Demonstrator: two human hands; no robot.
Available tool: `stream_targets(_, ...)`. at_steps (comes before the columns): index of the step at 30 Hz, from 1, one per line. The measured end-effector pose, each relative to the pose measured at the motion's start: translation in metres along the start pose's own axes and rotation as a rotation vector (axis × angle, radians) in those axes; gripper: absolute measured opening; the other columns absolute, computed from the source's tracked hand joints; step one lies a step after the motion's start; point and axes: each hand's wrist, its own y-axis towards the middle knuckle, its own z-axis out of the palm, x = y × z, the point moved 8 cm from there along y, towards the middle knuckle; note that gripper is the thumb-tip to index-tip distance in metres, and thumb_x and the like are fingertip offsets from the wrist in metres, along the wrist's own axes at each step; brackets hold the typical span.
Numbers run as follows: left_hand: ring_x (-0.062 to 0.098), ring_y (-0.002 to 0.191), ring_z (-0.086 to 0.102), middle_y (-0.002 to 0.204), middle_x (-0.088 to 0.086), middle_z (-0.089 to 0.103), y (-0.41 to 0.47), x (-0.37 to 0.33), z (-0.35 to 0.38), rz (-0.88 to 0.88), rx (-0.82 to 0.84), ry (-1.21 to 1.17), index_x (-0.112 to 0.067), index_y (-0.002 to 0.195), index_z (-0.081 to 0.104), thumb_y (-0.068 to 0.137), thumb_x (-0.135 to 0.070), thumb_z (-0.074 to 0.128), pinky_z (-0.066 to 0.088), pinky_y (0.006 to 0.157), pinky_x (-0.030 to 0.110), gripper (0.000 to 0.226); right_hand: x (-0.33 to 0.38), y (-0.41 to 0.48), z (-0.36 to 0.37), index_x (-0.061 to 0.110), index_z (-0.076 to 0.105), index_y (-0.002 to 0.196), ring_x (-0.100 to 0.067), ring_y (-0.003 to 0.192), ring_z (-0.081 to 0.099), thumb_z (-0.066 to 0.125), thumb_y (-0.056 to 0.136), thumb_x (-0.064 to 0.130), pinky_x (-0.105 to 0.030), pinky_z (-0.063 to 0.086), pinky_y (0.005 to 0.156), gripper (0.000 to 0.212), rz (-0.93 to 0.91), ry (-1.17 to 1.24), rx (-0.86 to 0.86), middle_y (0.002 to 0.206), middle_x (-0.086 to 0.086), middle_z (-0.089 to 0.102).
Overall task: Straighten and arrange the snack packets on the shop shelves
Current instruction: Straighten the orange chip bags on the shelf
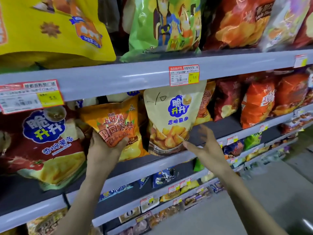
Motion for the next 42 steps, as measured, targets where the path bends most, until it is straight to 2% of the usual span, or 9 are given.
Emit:
stream_targets(4,0.028,0.116,0.067,0.128,0.000,0.071,0.006,-0.004,0.003,-0.026,-0.041,-0.114,-0.023,0.141,0.053,0.068,-0.045,0.097,0.052,0.094,0.039,0.088,0.001,0.031,-0.004,0.034,0.031,0.158,-0.006,0.141,0.045,0.088,0.080,0.038,-0.041,0.043,0.115,0.097,-0.076,0.065,0.033,0.140,0.031,0.048)
stream_targets(8,0.001,0.091,0.069,0.111,-0.011,0.074,-0.005,-0.018,0.001,-0.011,-0.117,-0.165,-0.022,0.135,0.058,0.065,-0.031,0.101,0.047,0.076,0.016,0.082,-0.005,0.053,-0.003,0.035,0.044,0.151,-0.002,0.129,0.058,0.090,0.081,0.024,-0.038,0.048,0.111,0.084,-0.108,0.154,0.108,0.131,0.022,0.066)
stream_targets(11,-0.015,0.086,0.067,0.106,-0.019,0.072,-0.030,-0.034,-0.001,0.001,-0.227,-0.183,-0.029,0.126,0.058,0.059,-0.031,0.103,0.049,0.075,0.016,0.081,-0.006,0.064,-0.003,0.029,0.058,0.136,0.000,0.123,0.062,0.089,0.082,0.021,-0.032,0.049,0.106,0.063,-0.187,0.115,0.188,0.124,0.023,0.070)
stream_targets(15,0.001,0.094,0.070,0.109,-0.011,0.073,-0.062,-0.052,-0.007,0.017,-0.400,-0.152,-0.028,0.123,0.056,0.056,-0.032,0.104,0.057,0.079,0.032,0.083,-0.014,0.078,-0.004,0.028,0.061,0.134,0.001,0.124,0.061,0.090,0.080,0.023,-0.029,0.047,0.105,0.061,-0.229,0.137,0.280,0.126,0.021,0.071)
stream_targets(19,-0.001,0.095,0.072,0.112,-0.012,0.075,-0.090,-0.055,-0.017,-0.005,-0.528,-0.165,-0.027,0.128,0.058,0.054,-0.033,0.106,0.056,0.081,0.021,0.089,-0.023,0.093,-0.005,0.034,0.062,0.132,-0.004,0.124,0.063,0.087,0.081,0.036,-0.043,0.050,0.109,0.057,-0.274,0.126,0.381,0.128,0.020,0.071)
stream_targets(24,0.021,0.105,0.073,0.116,-0.006,0.076,-0.136,-0.043,-0.046,-0.093,-0.692,-0.090,-0.028,0.127,0.060,0.048,-0.061,0.098,0.060,0.093,0.052,0.093,-0.028,0.097,0.001,0.036,0.059,0.134,-0.004,0.121,0.064,0.084,0.083,0.045,-0.047,0.050,0.108,0.057,-0.302,0.126,0.442,0.126,0.020,0.071)
stream_targets(31,0.021,0.100,0.073,0.113,-0.009,0.076,-0.191,-0.023,-0.063,-0.178,-0.751,-0.089,-0.031,0.126,0.060,0.046,-0.061,0.097,0.060,0.089,0.049,0.093,-0.002,0.072,0.046,0.037,0.058,0.125,0.013,0.108,0.061,0.081,0.090,0.034,-0.024,0.051,0.094,0.042,-0.355,0.098,0.531,0.115,0.030,0.069)
stream_targets(35,0.019,0.096,0.071,0.109,-0.010,0.073,-0.209,-0.017,-0.064,-0.185,-0.727,-0.107,-0.036,0.117,0.059,0.048,-0.051,0.105,0.058,0.083,0.046,0.084,0.020,0.052,0.085,0.039,0.056,0.122,0.016,0.101,0.061,0.082,0.089,0.035,-0.019,0.049,0.083,0.042,-0.396,0.079,0.522,0.111,0.031,0.068)
stream_targets(42,0.010,0.090,0.074,0.104,-0.013,0.076,-0.226,-0.001,-0.065,-0.176,-0.657,-0.174,-0.037,0.116,0.062,0.053,-0.039,0.105,0.059,0.073,0.036,0.076,0.045,0.037,0.140,0.032,0.058,0.127,-0.014,0.113,0.066,0.078,0.085,0.050,-0.044,0.056,0.096,0.050,-0.409,0.015,0.452,0.121,0.014,0.070)
